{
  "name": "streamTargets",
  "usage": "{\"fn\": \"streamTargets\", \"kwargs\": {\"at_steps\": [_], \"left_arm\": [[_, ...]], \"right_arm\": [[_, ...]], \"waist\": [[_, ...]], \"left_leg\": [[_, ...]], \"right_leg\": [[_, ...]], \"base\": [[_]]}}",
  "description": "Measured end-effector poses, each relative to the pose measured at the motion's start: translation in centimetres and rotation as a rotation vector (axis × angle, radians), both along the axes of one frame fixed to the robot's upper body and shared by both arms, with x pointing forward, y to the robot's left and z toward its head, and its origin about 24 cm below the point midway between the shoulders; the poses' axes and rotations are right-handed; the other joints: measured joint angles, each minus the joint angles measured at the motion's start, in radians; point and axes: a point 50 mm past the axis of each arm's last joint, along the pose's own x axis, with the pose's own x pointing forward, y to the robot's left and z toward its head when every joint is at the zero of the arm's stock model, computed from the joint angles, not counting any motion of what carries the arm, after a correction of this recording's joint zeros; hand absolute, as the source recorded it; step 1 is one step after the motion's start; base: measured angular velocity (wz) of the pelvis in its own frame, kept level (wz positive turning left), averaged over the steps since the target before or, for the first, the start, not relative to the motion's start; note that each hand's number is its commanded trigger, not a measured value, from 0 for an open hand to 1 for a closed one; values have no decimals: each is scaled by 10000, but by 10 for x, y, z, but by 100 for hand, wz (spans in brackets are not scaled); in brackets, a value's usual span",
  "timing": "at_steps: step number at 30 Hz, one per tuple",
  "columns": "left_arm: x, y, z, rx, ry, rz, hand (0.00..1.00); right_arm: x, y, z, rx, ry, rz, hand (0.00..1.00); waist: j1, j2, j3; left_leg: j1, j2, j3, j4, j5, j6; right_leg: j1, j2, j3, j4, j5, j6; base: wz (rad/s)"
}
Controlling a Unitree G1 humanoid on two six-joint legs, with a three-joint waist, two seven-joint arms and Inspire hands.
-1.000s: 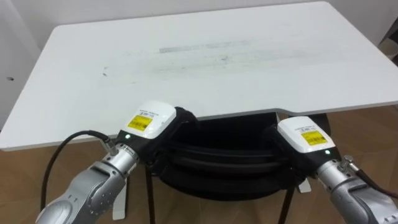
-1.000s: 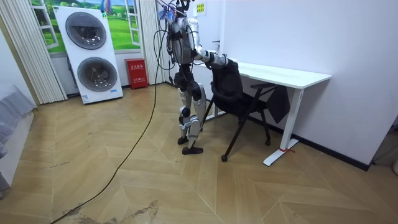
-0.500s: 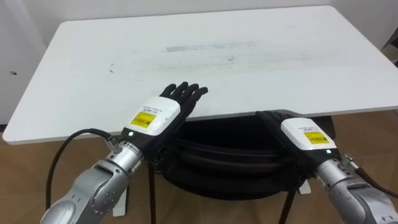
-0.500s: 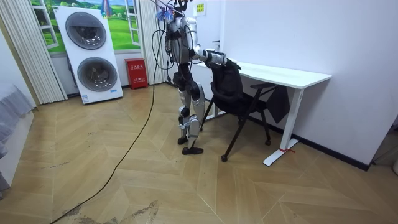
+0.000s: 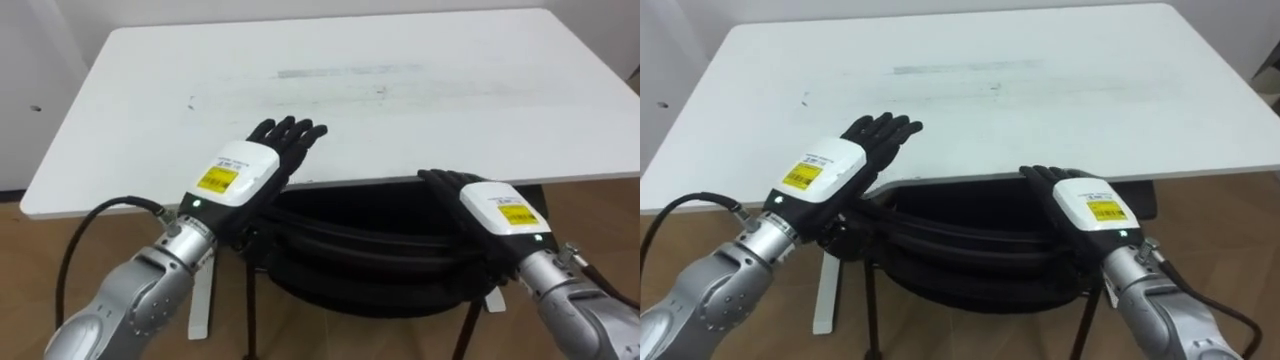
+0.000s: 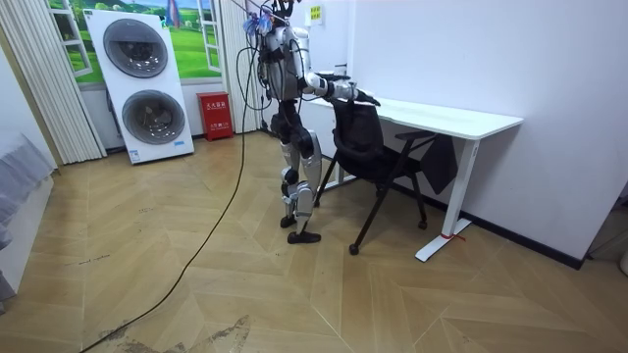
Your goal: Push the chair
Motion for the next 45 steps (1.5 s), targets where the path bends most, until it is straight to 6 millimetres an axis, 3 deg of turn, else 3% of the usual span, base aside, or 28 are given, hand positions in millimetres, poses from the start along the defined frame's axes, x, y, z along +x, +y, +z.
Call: {"fn": "streamTargets", "kwargs": {"at_steps": [3, 5, 9, 11, 14, 18, 20, 23, 25, 27, 29, 32, 35, 38, 41, 45], "left_arm": [[4, 30, 33, -336, -1814, 1262, 0], [5, 62, 61, -1182, -3797, 2761, 0], [-7, 98, 82, -1504, -5788, 4496, 0], [-19, 117, 82, -1516, -6397, 5524, 0], [-37, 140, 82, -1425, -7197, 6831, 0], [-56, 167, 77, -1267, -7999, 8553, 0], [-72, 185, 77, -1188, -8671, 9708, 0], [-93, 198, 70, -1584, -9195, 10799, 0], [-110, 207, 58, -1757, -8874, 11707, 0], [-123, 217, 43, -1994, -8414, 12770, 0], [-133, 222, 24, -2618, -7822, 13947, 0], [-150, 224, -17, -3535, -6389, 15720, 0], [-171, 215, -67, -4255, -4201, 17484, 0], [-193, 201, -103, -4644, -2385, 18614, 0], [-239, 177, -153, -4938, 1175, 20104, 0], [-296, 145, -185, -5057, 4619, 21455, 0]], "right_arm": [[2, -8, 7, -78, -350, -60, 0], [2, -16, 16, -110, -692, -50, 0], [-3, -31, 21, -334, -871, -359, 0], [-9, -48, 25, -476, -1058, -1114, 0], [-18, -77, 27, -628, -1568, -2567, 0], [-30, -104, 30, -691, -2398, -3963, 0], [-34, -125, 57, 352, -5029, -5501, 0], [-52, -157, 95, 1717, -8932, -7952, 0], [-67, -170, 102, 2187, -10284, -9241, 0], [-81, -177, 96, 2569, -10995, -10411, 0], [-91, -181, 82, 2838, -11048, -11471, 0], [-113, -182, 38, 3078, -9976, -13669, 0], [-144, -167, -18, 4008, -8315, -16334, 0], [-167, -159, -48, 4539, -7151, -18006, 0], [-214, -139, -96, 4600, -4711, -20577, 0], [-255, -110, -131, 5032, -2140, -22716, 0]], "waist": [[-76, 116, -23], [-290, 151, -23], [-275, 174, -26], [-316, 165, -20], [-316, 179, -27], [-360, 236, -60], [-335, 351, -139], [-313, 299, -199], [-302, 296, -236], [-295, 244, -239], [-288, 207, -230], [-253, 183, -211], [-226, 254, -238], [-239, 305, -260], [-364, 325, -248], [-579, 261, -283]], "left_leg": [[43, -58, 1, -66, -10, 29], [245, -164, -27, -271, 79, 103], [395, -228, -57, -281, 76, 112], [453, -369, -222, -337, 69, 126], [420, -385, -218, -338, 76, 268], [422, -519, -219, -319, 10, 374], [393, -543, -231, -303, -48, 493], [555, -584, -238, -319, -166, 574], [672, -632, -255, -306, -279, 580], [707, -670, -342, -193, -427, 588], [707, -693, -320, -171, -501, 620], [689, -737, -303, -199, -581, 676], [697, -807, -319, -227, -693, 715], [768, -862, -254, -305, -763, 757], [1130, -937, -221, -360, -934, 796], [1227, -975, -218, -357, -1073, 775]], "right_leg": [[-36, -62, -22, -1, 37, 57], [158, -137, -87, -12, 41, 76], [293, -191, -27, -6, 29, 146], [338, -282, -73, 1, 23, 231], [331, -330, 13, 22, 11, 330], [346, -446, 1, 36, 13, 491], [361, -449, 74, -50, 36, 577], [683, -421, -33, -411, 111, 725], [848, -404, -67, -570, 104, 797], [970, -415, -101, -574, 47, 867], [1038, -427, -87, -577, 24, 916], [1006, -428, -14, -594, 33, 973], [1009, -414, 186, -731, 76, 1011], [1034, -449, 258, -729, 96, 1038], [1346, -458, 610, -741, -82, 1117], [1450, -478, 699, -749, -243, 1170]], "base": [[1], [7], [-1], [9], [8], [5], [0], [10], [7], [6], [0], [-3], [-4], [-6], [-2], [1]]}}
